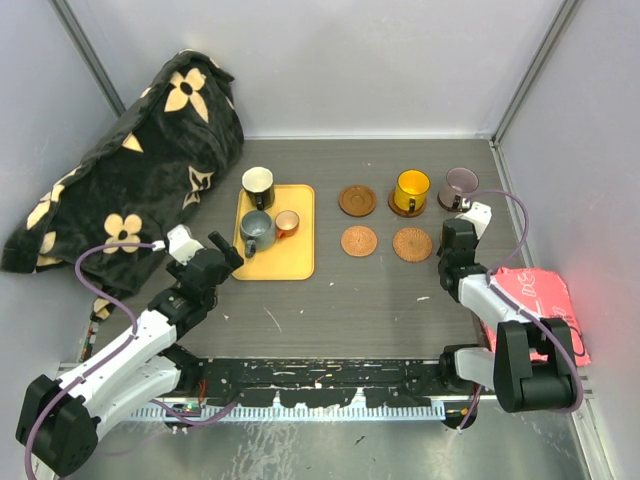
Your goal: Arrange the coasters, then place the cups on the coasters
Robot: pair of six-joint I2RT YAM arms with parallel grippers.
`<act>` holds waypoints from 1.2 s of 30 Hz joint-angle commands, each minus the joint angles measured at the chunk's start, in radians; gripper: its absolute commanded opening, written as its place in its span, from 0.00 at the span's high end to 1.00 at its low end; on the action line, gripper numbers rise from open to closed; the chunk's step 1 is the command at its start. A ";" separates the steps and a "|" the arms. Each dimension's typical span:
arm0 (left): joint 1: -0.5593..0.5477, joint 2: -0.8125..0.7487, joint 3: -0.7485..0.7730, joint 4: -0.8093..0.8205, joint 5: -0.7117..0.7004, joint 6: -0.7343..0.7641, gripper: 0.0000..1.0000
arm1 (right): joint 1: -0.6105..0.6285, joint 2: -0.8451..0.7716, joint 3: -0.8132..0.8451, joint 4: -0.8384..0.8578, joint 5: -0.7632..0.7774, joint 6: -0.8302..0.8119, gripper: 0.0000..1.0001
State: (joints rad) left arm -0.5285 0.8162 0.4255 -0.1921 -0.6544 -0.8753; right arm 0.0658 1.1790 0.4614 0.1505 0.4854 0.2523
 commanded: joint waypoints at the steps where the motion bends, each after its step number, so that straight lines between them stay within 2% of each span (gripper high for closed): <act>1: 0.004 -0.012 0.009 0.046 -0.010 0.002 0.02 | -0.010 0.025 0.024 0.124 0.019 0.008 0.99; 26: 0.004 -0.017 0.009 0.044 -0.012 0.005 0.02 | -0.017 0.123 0.050 0.144 0.022 0.011 0.99; 34: 0.004 -0.022 0.009 0.045 -0.011 0.006 0.02 | -0.017 0.117 0.074 0.077 0.045 0.040 0.89; 35: 0.004 -0.022 0.009 0.045 -0.010 0.006 0.02 | -0.017 0.114 0.073 0.075 0.045 0.042 0.86; 36: 0.004 -0.020 0.009 0.045 -0.010 0.006 0.02 | -0.017 0.110 0.071 0.070 0.045 0.045 0.79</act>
State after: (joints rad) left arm -0.5285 0.8108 0.4255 -0.1917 -0.6502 -0.8753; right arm 0.0547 1.3075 0.4904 0.2058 0.4942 0.2722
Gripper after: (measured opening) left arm 0.982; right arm 0.240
